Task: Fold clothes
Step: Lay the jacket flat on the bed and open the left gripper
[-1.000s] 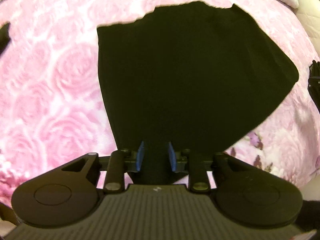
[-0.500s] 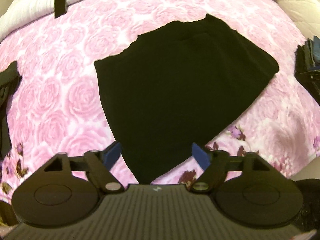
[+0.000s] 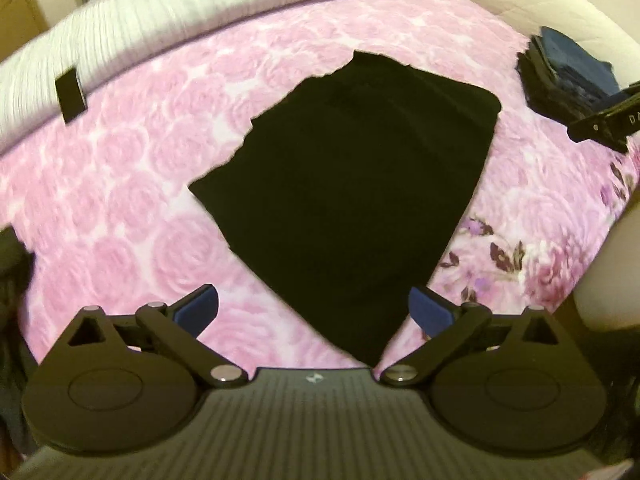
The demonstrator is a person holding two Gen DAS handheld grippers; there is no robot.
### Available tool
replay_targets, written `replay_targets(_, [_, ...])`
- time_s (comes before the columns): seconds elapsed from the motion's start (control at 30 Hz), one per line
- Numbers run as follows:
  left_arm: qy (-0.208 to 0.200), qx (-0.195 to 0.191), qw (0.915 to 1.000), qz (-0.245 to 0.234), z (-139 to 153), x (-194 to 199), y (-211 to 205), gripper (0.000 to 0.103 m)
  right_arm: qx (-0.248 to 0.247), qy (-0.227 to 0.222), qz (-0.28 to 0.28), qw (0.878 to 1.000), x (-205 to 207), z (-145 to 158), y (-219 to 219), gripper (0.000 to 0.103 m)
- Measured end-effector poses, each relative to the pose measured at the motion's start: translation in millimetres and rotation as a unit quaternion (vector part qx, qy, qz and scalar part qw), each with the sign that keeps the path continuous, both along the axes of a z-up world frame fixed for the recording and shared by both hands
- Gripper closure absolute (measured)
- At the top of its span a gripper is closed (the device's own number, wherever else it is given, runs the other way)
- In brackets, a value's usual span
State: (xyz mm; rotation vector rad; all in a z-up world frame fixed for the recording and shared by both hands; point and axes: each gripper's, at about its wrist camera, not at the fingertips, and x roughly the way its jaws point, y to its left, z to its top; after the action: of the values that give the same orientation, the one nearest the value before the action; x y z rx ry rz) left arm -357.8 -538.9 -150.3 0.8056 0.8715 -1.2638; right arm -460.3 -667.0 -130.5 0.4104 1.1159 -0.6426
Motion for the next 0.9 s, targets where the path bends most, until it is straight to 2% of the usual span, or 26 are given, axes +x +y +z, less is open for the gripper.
replay_targets(0.17, [-0.001, -0.007, 1.0, 0.0, 5.1, 6.7, 5.9, 0.001, 0.005, -0.006, -0.008, 1.0, 2.2, 2.5, 11.8, 0.015])
replay_targets(0.37, [-0.013, 0.004, 0.9999, -0.008, 4.3, -3.0, 1.5, 0.001, 0.031, -0.005, -0.007, 0.999, 0.6, -15.2, 15.2, 0.015])
replay_targets(0.43, [-0.031, 0.01, 0.999, -0.032, 0.1, -9.1, 0.7, 0.001, 0.038, -0.004, -0.002, 0.999, 0.0, -25.4, 19.2, 0.015])
replay_targets(0.53, [-0.087, 0.02, 0.9927, -0.081, -8.3, -15.4, 4.5, 0.001, 0.046, -0.002, 0.018, 0.999, 2.2, -38.4, 31.8, 0.015])
replay_targets(0.63, [-0.128, 0.021, 0.9818, -0.139, -18.6, -9.3, 11.0, 0.001, 0.027, -0.017, 0.057, 0.998, 11.3, -36.1, 57.7, 0.015])
replay_targets(0.7, [-0.153, 0.026, 0.971, -0.182, -29.8, 1.7, 10.8, 0.001, 0.002, -0.025, 0.093, 0.995, 21.7, -34.6, 82.3, 0.015])
replay_targets(0.8, [-0.184, 0.029, 0.9478, -0.258, -51.4, 22.8, 4.9, 0.001, -0.033, -0.015, 0.136, 0.99, 44.9, -44.0, 123.5, 0.015])
replay_targets(0.9, [-0.211, 0.016, 0.9194, -0.331, -74.8, 46.7, -4.9, 0.001, -0.051, -0.001, 0.158, 0.986, 72.6, -63.6, 160.2, 0.015])
